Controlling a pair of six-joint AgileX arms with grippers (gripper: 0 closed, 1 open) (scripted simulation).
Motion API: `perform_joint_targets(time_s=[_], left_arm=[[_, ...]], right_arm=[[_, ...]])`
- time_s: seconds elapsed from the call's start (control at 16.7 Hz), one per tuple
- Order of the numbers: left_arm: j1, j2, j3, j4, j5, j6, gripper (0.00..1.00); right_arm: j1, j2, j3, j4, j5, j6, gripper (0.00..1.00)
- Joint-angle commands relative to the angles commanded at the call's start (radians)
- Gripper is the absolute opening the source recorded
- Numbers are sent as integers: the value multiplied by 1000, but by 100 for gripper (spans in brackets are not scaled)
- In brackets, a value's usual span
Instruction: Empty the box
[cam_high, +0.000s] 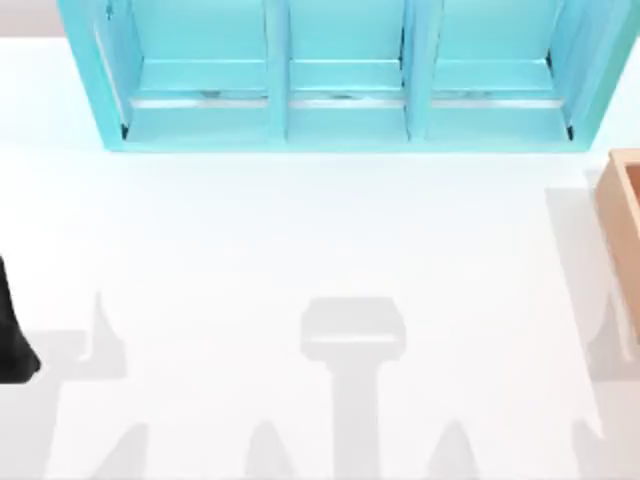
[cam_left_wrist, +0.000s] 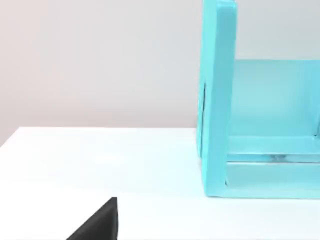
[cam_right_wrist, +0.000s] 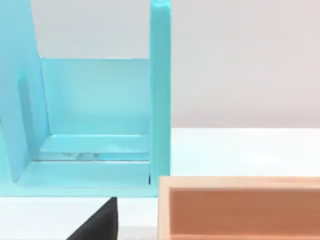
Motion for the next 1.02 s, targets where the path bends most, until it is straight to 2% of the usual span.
perform_joint_targets(time_s=[0.24, 0.42, 1.02], left_arm=[[0, 0, 0, 0, 0, 0, 100], [0, 0, 0, 0, 0, 0, 100], [0, 0, 0, 0, 0, 0, 100]], right_arm=[[-12, 34, 32, -32, 1, -12, 100], [-52, 162, 150, -153, 3, -51, 100], [-263, 1070, 807, -816, 3, -258, 100]])
